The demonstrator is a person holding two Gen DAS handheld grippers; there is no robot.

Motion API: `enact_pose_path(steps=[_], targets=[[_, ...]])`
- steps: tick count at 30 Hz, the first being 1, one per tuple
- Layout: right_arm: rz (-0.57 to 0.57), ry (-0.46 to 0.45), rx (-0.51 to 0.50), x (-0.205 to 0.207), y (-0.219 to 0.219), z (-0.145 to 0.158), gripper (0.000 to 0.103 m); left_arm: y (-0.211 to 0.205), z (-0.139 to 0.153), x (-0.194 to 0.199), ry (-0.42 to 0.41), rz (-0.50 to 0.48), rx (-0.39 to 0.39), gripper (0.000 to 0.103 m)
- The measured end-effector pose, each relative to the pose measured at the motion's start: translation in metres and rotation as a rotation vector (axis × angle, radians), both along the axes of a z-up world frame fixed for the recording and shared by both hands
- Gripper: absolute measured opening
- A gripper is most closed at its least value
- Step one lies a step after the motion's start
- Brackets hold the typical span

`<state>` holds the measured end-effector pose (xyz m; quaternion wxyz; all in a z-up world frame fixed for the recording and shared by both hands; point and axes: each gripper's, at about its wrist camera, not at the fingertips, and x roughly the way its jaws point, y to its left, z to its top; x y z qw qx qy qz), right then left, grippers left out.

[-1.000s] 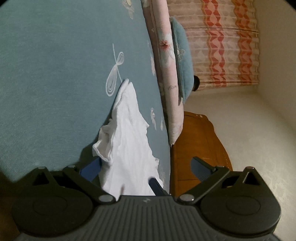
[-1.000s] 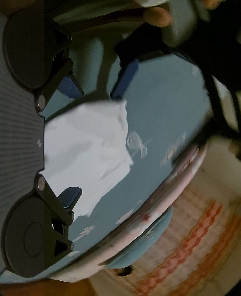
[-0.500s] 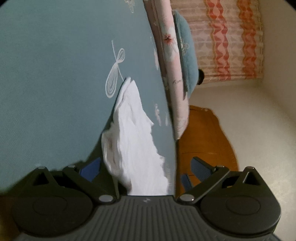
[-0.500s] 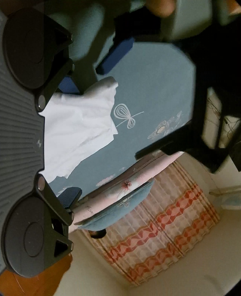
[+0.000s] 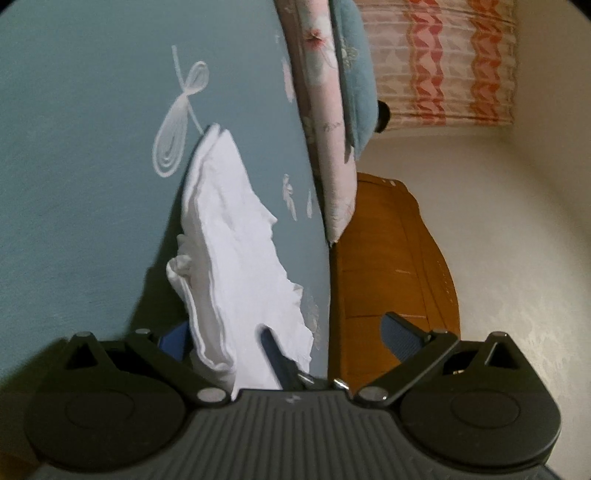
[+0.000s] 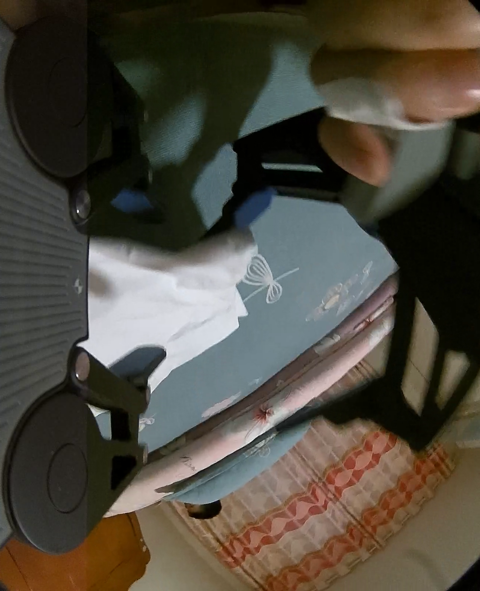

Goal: Fold clothes

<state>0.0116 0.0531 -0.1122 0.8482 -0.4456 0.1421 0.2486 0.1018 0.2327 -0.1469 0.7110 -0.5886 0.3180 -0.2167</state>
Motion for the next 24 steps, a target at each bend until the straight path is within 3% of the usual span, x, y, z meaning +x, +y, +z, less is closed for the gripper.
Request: enact_pose_path(steps=[5, 7, 12, 15, 20, 24], targets=[[0.007, -0.013, -0.009, 0.008, 0.013, -0.006, 0.051, 0.007, 0.005, 0.006, -0.032, -0.041, 0.018, 0.102], [-0.017, -0.007, -0.024, 0.013, 0.014, -0.009, 0.009, 0.010, 0.005, 0.006, -0.044, -0.069, 0.025, 0.102], [-0.042, 0.056, 0.069, 0.022, 0.004, 0.000, 0.009, 0.022, 0.014, 0.003, -0.035, -0.040, 0.127, 0.100], [-0.058, 0.075, 0.131, 0.026, -0.005, 0.012, 0.009, 0.029, 0.014, 0.009, 0.004, -0.018, 0.139, 0.100], [-0.088, 0.102, 0.225, 0.032, -0.023, 0.031, 0.009, 0.023, 0.007, 0.044, 0.108, -0.062, 0.137, 0.098], [-0.097, 0.113, 0.268, 0.037, -0.030, 0.038, 0.009, 0.015, -0.003, 0.080, 0.186, -0.087, 0.141, 0.085]])
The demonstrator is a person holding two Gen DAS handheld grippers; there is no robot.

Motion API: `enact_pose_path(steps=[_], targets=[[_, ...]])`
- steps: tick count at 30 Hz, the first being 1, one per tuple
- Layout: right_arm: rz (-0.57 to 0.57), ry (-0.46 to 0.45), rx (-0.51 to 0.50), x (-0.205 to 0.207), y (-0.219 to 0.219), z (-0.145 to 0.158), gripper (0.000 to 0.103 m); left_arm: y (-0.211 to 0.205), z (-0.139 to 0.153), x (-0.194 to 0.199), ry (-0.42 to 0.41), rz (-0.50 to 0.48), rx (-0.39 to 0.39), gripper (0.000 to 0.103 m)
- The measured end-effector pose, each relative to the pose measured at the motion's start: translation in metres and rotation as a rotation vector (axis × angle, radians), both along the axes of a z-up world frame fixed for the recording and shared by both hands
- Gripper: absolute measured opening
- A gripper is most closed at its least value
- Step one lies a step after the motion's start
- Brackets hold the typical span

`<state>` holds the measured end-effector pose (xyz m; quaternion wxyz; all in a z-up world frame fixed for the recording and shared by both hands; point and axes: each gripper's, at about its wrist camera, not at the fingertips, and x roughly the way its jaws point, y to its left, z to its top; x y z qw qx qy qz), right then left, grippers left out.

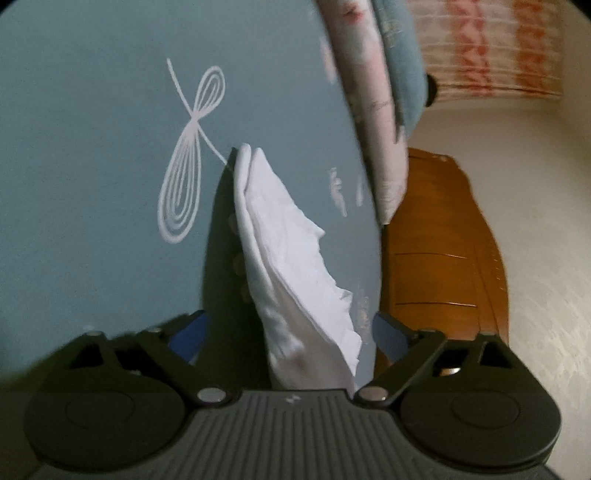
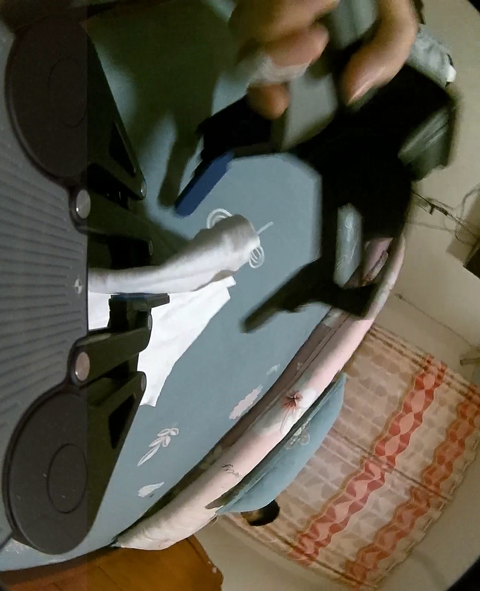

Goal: Fold clothes

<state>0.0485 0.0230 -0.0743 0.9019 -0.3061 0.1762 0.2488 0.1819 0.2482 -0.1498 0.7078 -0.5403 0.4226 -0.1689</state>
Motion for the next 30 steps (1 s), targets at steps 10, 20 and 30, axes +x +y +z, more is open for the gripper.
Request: enact_pose_path(steps=[10, 20, 30], targets=[[0.003, 0.028, 0.069, 0.009, -0.012, 0.014, 0.009, -0.004, 0.007, 0.073, 0.007, -0.087, 0.125, 0.082], [0.003, 0.060, 0.103, 0.002, -0.018, 0.009, 0.009, -0.016, 0.025, 0.091, -0.082, -0.267, 0.331, 0.064], [0.001, 0.091, 0.117, -0.003, -0.019, -0.001, 0.008, -0.016, 0.030, 0.087, -0.058, -0.245, 0.465, 0.013]])
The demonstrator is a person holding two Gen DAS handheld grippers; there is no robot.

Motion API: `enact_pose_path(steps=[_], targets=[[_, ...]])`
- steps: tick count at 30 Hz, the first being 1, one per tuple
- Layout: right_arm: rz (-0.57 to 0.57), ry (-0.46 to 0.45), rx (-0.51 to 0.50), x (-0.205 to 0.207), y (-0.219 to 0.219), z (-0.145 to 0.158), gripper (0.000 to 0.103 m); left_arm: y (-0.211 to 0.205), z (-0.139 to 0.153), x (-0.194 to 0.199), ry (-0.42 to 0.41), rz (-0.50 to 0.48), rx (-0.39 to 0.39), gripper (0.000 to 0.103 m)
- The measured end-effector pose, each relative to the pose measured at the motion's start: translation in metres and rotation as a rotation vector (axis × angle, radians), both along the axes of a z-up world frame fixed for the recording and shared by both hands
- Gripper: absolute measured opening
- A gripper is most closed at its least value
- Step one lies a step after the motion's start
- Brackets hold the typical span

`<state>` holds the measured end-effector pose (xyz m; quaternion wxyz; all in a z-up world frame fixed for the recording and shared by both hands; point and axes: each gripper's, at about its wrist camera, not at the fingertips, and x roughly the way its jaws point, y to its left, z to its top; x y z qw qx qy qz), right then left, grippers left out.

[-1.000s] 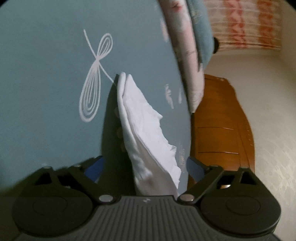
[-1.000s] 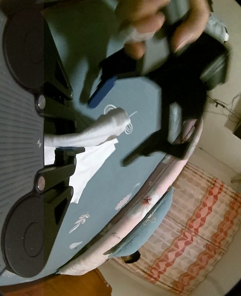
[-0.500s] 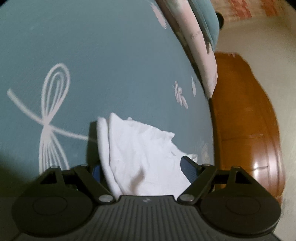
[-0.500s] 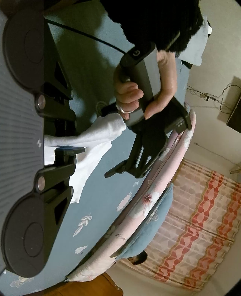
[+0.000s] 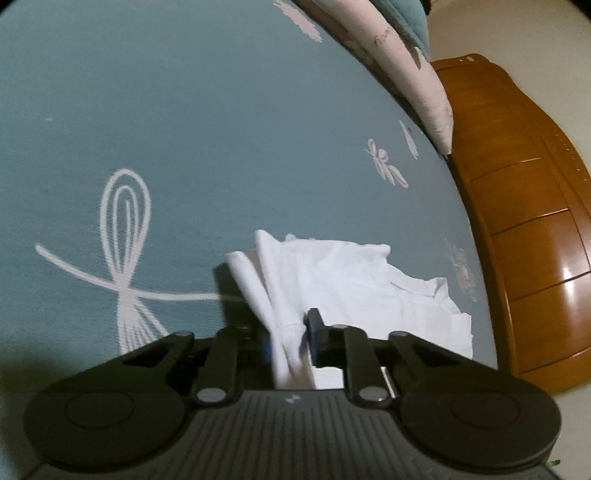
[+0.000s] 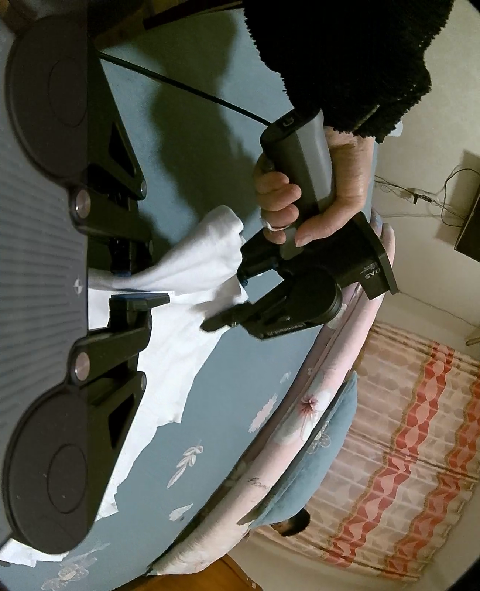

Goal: Fold clothes

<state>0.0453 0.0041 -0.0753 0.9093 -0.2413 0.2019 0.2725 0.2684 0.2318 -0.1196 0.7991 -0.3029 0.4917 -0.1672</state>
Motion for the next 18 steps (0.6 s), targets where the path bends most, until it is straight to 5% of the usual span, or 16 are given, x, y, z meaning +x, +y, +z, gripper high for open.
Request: enact_pose_path(steps=[9, 18], targets=[[-0.044, 0.000, 0.064, -0.009, -0.012, 0.007, 0.004, -0.019, 0.042, -0.010, -0.064, 0.014, 0.079, 0.010], [-0.139, -0.060, 0.131, -0.021, -0.052, 0.030, 0.004, -0.082, 0.096, -0.003, -0.152, -0.026, 0.127, 0.010]])
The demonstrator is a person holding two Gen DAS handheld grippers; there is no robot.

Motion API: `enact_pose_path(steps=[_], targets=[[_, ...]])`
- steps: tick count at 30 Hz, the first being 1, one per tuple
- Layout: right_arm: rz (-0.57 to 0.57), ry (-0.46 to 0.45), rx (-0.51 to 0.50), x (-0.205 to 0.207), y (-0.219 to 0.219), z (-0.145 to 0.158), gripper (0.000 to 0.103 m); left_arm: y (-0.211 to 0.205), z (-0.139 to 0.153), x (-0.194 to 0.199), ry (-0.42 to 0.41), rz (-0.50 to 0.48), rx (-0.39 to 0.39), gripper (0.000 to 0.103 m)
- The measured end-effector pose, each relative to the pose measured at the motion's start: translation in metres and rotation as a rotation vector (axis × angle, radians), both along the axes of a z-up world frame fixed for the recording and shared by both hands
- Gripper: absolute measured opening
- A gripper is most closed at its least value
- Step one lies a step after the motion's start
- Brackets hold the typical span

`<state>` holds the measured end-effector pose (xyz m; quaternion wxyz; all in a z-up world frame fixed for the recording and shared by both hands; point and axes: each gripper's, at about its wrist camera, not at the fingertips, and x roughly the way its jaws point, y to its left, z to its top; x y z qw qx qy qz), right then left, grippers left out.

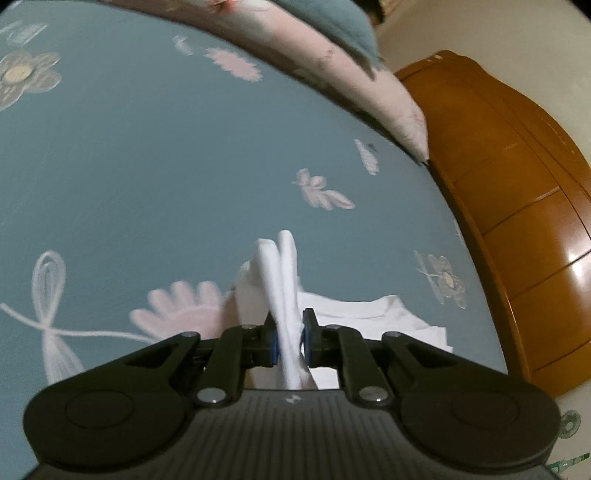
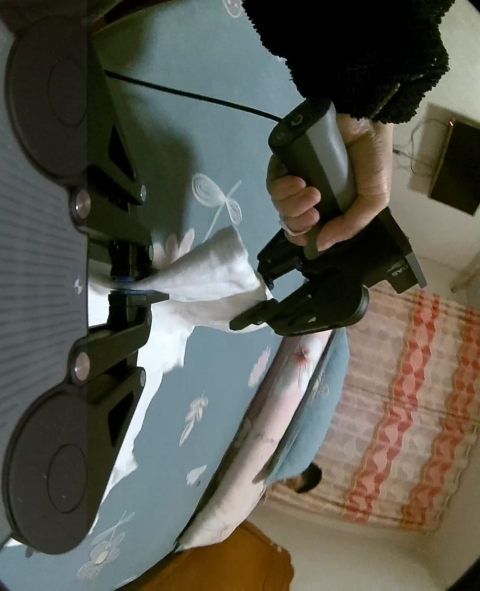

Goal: Fold clothes

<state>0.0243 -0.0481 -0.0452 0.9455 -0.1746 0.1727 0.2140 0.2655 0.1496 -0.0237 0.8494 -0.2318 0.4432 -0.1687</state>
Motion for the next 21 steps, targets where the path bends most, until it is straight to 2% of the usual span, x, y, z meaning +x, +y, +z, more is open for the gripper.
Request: enact_pose_path(steps=[9, 14, 21], targets=[[-0.116, -0.046, 0.049, -0.006, -0.056, 0.018, 0.004, -0.101, 0.038, 0.008, -0.047, -0.095, 0.059, 0.010], [-0.175, -0.058, 0.084, -0.008, -0.093, 0.023, 0.004, -0.160, 0.045, 0.009, -0.052, -0.144, 0.082, 0.010], [-0.264, -0.040, 0.130, -0.006, -0.143, 0.020, 0.004, -0.238, 0.036, 0.010, -0.036, -0.225, 0.121, 0.010]])
